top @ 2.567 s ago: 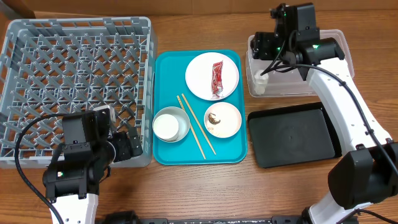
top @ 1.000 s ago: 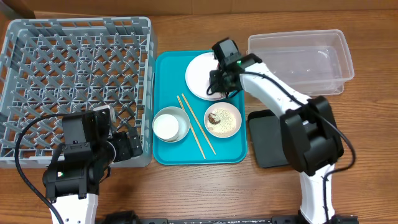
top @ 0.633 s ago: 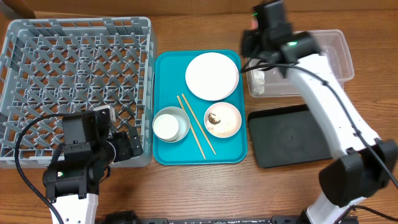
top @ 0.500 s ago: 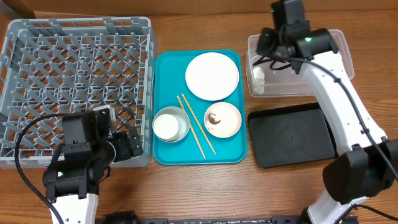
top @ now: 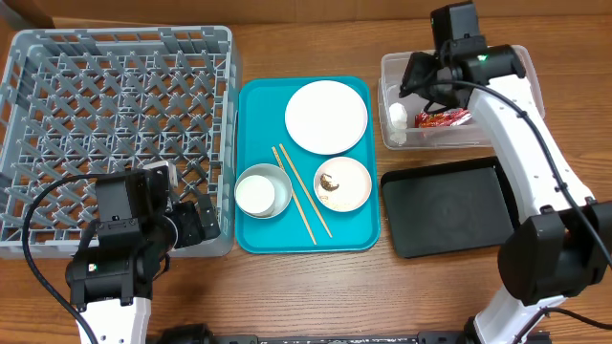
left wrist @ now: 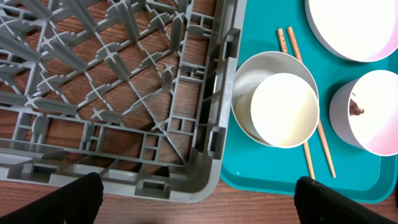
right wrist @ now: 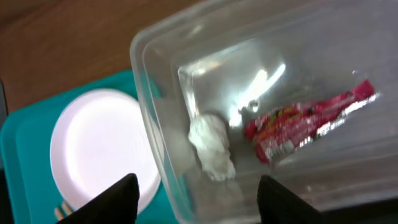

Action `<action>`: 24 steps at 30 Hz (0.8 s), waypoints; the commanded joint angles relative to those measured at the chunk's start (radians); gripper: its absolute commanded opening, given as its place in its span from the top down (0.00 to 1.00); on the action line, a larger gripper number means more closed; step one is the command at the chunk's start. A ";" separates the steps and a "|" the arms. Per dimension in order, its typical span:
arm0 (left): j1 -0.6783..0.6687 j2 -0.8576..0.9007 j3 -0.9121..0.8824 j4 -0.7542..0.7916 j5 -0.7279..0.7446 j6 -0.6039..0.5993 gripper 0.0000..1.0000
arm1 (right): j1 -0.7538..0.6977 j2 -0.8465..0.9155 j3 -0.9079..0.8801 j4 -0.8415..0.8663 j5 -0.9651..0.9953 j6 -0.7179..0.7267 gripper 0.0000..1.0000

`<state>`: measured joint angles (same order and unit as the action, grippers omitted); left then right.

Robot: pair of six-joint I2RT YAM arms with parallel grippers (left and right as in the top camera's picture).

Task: Sort waste into correct bins and load items into the dishwasher
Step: 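Drop the remaining trash into the clear bin with the right gripper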

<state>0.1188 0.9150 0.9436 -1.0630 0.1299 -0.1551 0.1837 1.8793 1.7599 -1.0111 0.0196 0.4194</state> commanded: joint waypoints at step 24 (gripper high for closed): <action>0.005 0.000 0.027 0.002 -0.007 0.001 0.00 | 0.038 -0.476 -0.361 -0.224 -0.268 -0.241 0.25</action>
<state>0.1188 0.9150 0.9440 -1.0626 0.1299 -0.1551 0.1631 1.4033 1.4605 -1.2629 -0.2062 0.2176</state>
